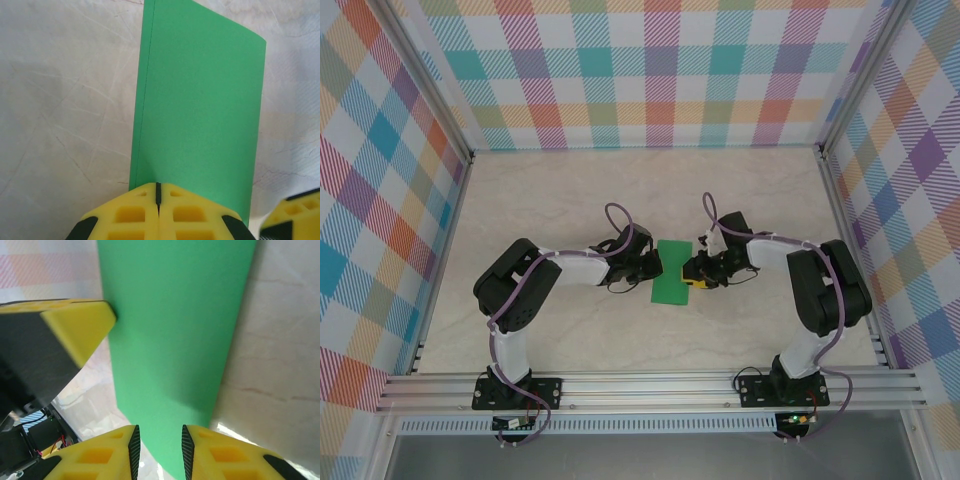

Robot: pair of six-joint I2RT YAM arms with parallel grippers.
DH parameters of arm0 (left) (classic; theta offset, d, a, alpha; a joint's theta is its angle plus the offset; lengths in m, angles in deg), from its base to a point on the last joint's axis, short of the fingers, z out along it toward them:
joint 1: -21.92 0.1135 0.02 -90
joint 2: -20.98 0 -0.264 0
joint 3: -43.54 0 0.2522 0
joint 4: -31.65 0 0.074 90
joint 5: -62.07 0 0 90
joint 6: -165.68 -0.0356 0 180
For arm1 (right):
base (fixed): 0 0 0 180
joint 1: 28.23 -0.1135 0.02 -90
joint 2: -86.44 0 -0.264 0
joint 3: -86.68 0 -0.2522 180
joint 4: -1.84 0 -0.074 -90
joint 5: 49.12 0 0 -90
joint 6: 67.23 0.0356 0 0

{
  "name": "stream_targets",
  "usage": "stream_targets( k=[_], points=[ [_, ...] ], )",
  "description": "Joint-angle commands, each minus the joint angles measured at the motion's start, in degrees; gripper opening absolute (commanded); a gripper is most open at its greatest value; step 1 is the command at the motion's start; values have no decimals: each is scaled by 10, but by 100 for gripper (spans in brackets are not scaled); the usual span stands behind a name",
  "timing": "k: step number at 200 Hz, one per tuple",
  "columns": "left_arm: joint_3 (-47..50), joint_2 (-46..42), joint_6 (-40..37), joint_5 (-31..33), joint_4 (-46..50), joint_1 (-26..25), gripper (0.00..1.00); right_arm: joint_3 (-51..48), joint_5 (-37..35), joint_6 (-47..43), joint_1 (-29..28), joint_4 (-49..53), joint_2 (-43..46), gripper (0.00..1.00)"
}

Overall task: Fold a paper plane with a square sheet of paper (pick it up from the middle)
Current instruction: Fold the square sheet of paper in half at the center of the table.

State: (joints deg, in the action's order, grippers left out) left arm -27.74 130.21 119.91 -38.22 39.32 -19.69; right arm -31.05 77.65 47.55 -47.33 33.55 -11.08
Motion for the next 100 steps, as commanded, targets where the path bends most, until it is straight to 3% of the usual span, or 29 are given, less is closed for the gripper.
stream_targets(
  k=[1, 57, 100],
  points=[
    [34, 15, -3, 2, 101, -4, 0, -21, 24, -7, -16, -4, 8, 32],
    [42, 11, 2, -1, 90, -4, 0, -44, -34, -9, -43, -6, -39, 31],
    [43, 5, 4, 0, 90, -4, 0, -59, 1, -5, -45, -8, 19, 32]
  ],
)
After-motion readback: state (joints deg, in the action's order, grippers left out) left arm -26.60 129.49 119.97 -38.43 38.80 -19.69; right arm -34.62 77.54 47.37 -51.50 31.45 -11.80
